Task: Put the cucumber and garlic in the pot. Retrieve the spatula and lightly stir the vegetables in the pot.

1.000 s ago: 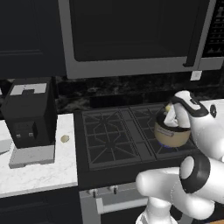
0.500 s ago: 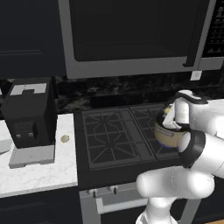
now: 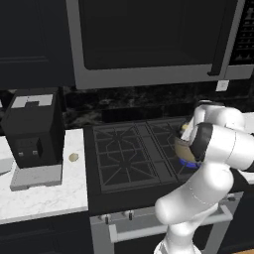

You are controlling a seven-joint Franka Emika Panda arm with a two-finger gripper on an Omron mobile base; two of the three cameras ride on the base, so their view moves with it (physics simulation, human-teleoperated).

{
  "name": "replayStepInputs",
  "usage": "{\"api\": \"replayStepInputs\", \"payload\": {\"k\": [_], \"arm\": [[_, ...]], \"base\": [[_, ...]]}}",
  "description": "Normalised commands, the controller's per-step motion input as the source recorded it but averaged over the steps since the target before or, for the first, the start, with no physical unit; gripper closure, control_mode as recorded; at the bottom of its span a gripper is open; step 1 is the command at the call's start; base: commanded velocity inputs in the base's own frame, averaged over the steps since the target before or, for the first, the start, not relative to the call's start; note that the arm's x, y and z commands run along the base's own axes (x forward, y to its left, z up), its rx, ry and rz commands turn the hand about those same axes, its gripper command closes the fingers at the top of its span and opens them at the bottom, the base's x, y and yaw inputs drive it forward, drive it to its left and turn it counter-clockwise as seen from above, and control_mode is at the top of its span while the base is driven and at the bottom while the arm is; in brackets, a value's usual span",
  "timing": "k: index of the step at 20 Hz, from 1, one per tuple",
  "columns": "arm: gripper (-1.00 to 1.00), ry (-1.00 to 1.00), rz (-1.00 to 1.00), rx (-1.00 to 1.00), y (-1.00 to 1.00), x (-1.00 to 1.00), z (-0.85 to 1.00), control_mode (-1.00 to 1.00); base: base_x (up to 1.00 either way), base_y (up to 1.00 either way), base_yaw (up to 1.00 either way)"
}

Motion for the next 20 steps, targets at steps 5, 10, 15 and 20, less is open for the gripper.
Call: {"api": "replayStepInputs", "payload": {"k": [5, 10, 15, 20], "arm": [[-1.00, 0.00, 0.00, 0.01, -0.15, -0.11, -0.21, -1.00], [-1.00, 0.00, 0.00, 0.06, -0.16, -0.34, 0.00, -1.00], [-1.00, 0.00, 0.00, 0.07, -0.01, -0.21, 0.17, -1.00], [-1.00, 0.00, -0.01, 0.07, 0.00, -0.15, 0.75, -1.00]], "base": [[0.00, 0.00, 0.00], [0.00, 0.00, 0.00], [0.00, 0.00, 0.00], [0.00, 0.00, 0.00]]}}
